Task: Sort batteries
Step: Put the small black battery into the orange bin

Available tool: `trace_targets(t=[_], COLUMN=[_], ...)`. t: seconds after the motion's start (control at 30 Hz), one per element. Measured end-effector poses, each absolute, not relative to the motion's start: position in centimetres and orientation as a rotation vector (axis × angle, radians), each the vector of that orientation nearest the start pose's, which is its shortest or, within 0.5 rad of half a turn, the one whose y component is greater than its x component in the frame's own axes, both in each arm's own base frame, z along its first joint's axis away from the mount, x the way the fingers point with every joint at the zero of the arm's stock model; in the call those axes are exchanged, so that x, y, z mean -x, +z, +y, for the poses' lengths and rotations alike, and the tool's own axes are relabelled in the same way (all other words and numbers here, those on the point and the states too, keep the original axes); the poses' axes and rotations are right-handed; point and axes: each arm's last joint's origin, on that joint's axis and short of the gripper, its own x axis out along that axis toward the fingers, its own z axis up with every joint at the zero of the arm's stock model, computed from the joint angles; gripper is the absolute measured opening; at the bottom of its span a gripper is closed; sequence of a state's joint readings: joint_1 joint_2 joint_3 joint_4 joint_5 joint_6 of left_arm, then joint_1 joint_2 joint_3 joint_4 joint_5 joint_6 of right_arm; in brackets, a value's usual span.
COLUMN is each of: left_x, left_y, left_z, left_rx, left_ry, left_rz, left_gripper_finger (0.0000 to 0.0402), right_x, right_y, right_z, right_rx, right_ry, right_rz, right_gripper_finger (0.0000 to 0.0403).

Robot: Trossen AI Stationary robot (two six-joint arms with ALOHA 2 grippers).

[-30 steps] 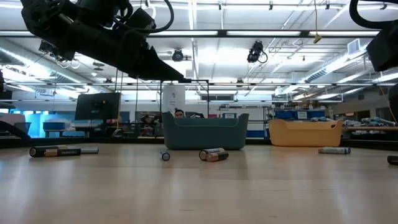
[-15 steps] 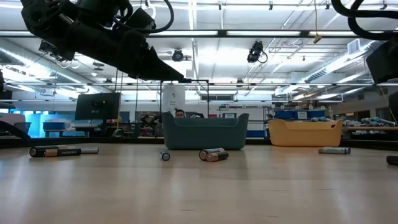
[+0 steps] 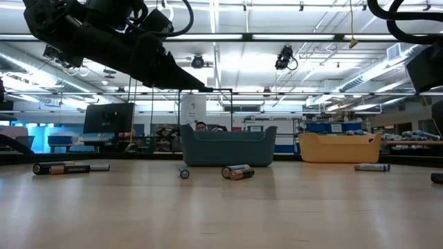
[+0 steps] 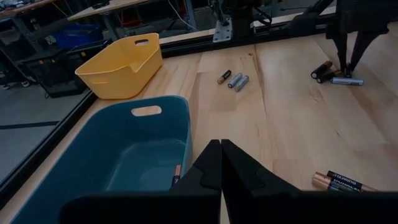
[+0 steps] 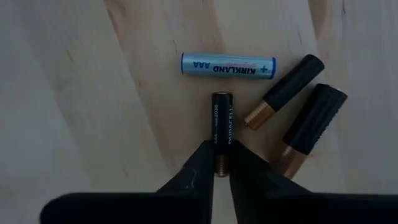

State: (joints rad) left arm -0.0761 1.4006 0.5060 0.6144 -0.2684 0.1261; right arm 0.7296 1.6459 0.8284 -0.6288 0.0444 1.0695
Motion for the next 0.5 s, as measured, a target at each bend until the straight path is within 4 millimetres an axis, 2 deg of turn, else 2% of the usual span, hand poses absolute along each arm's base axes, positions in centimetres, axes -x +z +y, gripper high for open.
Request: trace_targets(t=[0.23,0.5], left_x=[-26.7,-26.7], left_y=[18.4,18.4], left_z=[-1.3,-1.3], left_rx=[-0.17,-0.166], left_ry=[0.171,0.17], left_rz=[0.287,0.282], left_gripper_finger=[0.0006,0.0006], right_x=[-19.7,-20.5], right_y=[13.3,14.3], right_z=[17.4,17.9], right_rx=[-0.317,-0.276], right_ry=[-0.195,-0.137], right_rz=[1.453,1.458], right_gripper_finger=[0.0045,0.0043])
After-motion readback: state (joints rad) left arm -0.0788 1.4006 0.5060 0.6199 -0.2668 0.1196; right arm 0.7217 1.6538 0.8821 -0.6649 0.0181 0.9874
